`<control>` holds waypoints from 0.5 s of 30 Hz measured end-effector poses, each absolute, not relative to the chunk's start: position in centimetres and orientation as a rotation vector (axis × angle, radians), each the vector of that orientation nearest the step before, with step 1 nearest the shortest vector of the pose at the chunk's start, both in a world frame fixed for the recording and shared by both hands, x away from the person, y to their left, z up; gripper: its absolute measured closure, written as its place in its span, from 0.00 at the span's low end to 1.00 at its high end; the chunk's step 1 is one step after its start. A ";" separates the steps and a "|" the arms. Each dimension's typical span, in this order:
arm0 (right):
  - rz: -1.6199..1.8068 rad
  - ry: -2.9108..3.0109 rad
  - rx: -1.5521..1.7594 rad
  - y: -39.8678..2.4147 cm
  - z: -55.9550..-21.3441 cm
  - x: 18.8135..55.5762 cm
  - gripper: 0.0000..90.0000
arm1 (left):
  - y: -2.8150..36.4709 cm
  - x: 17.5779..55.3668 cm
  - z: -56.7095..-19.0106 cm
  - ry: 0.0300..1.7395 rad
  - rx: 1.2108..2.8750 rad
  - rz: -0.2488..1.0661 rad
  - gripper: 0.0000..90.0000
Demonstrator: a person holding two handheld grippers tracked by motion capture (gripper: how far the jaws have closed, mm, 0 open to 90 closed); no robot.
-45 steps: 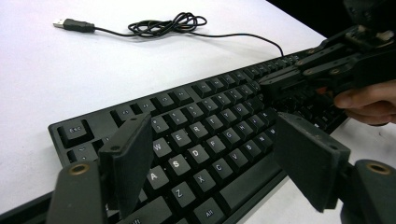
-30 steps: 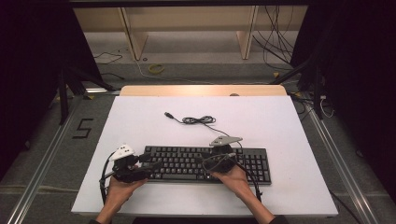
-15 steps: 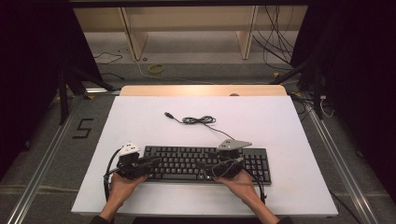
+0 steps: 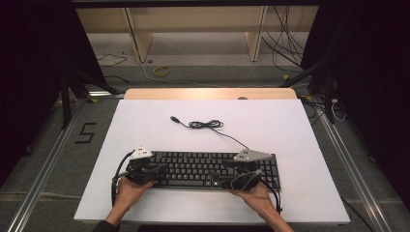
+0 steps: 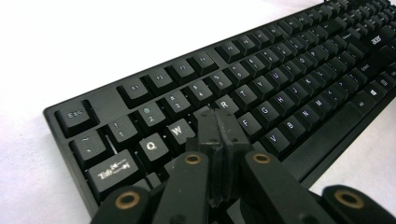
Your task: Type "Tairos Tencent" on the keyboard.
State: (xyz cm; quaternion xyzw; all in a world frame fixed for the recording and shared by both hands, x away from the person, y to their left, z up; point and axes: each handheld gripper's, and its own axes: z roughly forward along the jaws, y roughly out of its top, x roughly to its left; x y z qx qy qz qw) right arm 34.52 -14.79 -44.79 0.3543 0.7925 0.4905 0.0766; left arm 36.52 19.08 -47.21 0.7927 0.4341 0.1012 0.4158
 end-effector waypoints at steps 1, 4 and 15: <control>1.470 2.374 1.061 -14.8 -44.8 34.4 0.39 | 19.0 36.6 -47.3 1.093 1.997 0.253 0.99; 1.472 2.378 1.065 -14.9 -44.8 34.2 0.38 | 18.9 36.8 -47.3 1.096 2.014 0.242 0.99; 1.470 2.387 1.060 -15.0 -45.0 33.8 0.37 | 18.7 37.0 -47.5 1.116 2.040 0.239 0.99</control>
